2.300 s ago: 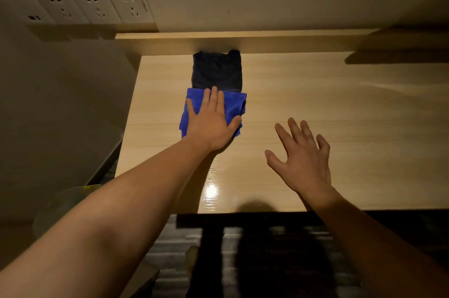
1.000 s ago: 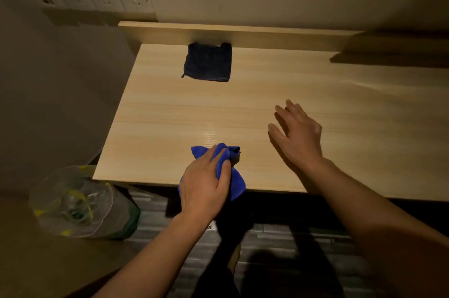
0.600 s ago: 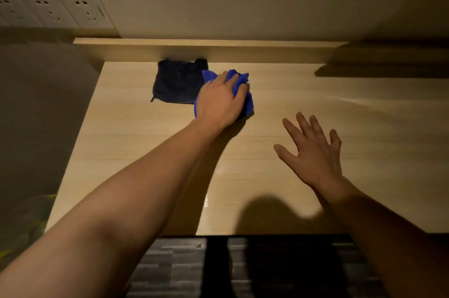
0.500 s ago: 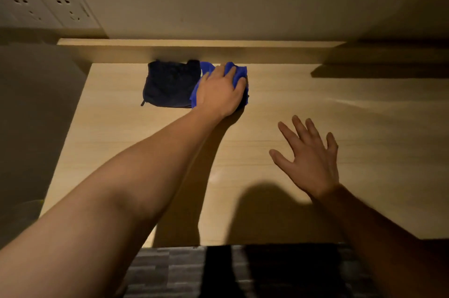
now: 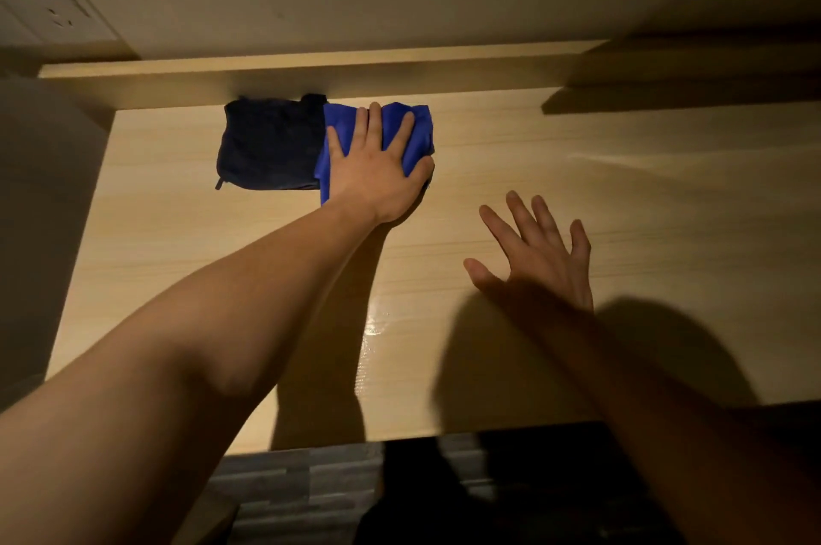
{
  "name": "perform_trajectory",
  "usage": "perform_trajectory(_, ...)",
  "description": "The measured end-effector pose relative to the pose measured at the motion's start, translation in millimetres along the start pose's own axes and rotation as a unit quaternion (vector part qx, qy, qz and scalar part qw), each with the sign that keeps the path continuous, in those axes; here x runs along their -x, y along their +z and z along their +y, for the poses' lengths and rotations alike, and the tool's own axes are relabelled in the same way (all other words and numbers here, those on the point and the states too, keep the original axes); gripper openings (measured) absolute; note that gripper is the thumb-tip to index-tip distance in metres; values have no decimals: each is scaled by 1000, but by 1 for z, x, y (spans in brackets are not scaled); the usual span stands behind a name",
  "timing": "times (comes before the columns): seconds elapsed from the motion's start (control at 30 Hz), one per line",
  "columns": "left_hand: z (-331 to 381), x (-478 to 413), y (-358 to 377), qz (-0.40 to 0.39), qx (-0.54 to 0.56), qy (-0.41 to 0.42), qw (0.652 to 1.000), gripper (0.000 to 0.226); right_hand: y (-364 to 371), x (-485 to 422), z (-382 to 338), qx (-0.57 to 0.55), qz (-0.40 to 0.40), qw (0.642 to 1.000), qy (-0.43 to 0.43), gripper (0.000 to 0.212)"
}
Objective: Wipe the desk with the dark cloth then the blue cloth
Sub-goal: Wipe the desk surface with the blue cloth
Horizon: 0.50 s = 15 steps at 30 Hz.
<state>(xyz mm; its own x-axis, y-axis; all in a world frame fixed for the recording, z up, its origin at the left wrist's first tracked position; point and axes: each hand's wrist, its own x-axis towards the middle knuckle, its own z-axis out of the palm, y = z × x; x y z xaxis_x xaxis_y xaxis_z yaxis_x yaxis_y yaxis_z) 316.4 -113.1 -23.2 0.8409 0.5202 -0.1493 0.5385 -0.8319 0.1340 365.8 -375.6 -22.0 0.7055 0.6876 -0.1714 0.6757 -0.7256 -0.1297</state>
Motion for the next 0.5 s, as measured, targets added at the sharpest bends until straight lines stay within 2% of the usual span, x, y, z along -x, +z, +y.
perform_trajectory(0.3, 12, 109, 21, 7, 2, 21, 1000, 77, 7, 5, 0, -8, 39, 999, -3, 80)
perform_trajectory(0.5, 30, 197, 32, -17, 10, -2, 1000, 75, 9, 5, 1, 4, 39, 999, -5, 81)
